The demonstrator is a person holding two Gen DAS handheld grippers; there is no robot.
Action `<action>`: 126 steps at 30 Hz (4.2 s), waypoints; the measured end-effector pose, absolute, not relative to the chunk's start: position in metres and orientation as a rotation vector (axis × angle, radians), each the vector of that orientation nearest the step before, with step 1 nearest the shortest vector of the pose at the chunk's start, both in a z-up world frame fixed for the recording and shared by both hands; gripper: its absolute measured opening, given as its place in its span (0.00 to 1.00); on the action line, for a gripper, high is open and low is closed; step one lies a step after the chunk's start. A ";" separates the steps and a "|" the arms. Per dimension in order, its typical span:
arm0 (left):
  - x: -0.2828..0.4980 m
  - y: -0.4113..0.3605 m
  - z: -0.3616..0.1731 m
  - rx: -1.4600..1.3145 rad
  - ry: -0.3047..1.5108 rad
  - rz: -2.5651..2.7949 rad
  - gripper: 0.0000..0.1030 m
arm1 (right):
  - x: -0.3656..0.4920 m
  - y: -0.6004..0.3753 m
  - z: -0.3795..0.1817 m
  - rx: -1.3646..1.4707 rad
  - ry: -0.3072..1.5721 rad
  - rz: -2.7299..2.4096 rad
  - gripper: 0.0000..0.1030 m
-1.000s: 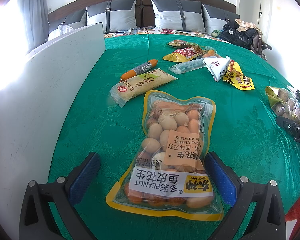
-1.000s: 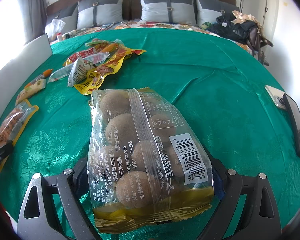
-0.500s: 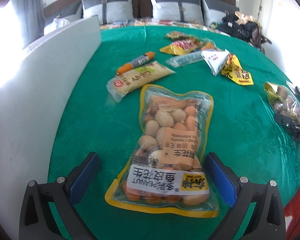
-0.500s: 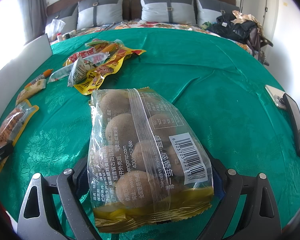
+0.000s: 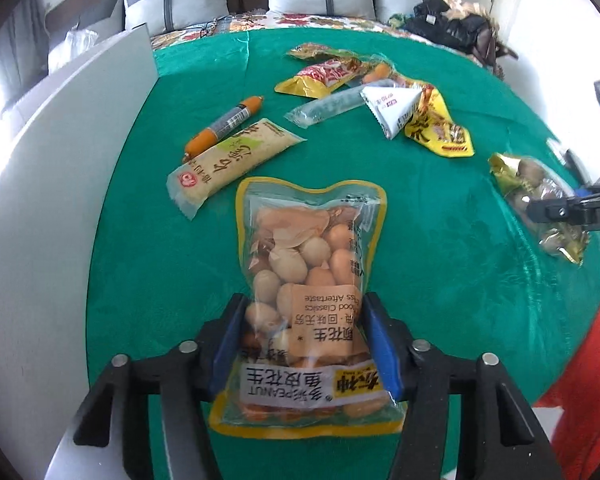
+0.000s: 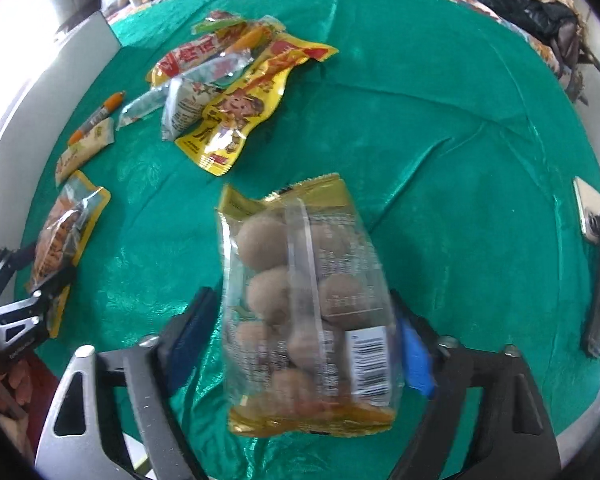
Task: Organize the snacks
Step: 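Carry the peanut bag with the left gripper while the right gripper carries the egg bag into the box, then open both grippers and withdraw them from the box, then move the left gripper over the white-and-green rice cake bar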
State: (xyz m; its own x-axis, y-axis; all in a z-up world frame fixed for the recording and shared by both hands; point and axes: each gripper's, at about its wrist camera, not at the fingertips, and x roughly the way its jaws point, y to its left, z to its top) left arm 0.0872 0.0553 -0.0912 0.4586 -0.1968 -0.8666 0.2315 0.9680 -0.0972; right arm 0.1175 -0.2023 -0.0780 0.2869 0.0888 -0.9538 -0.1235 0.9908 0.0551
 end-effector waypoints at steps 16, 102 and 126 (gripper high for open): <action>0.057 0.090 -0.007 -0.158 0.876 -0.295 0.47 | 0.091 -0.165 -0.017 0.007 1.095 0.197 0.73; 0.050 0.080 -0.111 0.056 0.960 -0.120 1.00 | 0.073 -0.200 -0.106 -0.085 0.901 0.118 0.92; 0.066 0.077 -0.104 0.059 1.057 -0.164 1.00 | 0.072 -0.200 -0.107 -0.087 0.902 0.125 0.94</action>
State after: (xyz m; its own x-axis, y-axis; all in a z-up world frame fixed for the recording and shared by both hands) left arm 0.0659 0.0765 -0.1041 0.4803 -0.1055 -0.8707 0.1624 0.9863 -0.0299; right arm 0.0723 -0.1996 -0.1069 0.6139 0.0717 -0.7861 -0.1444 0.9893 -0.0226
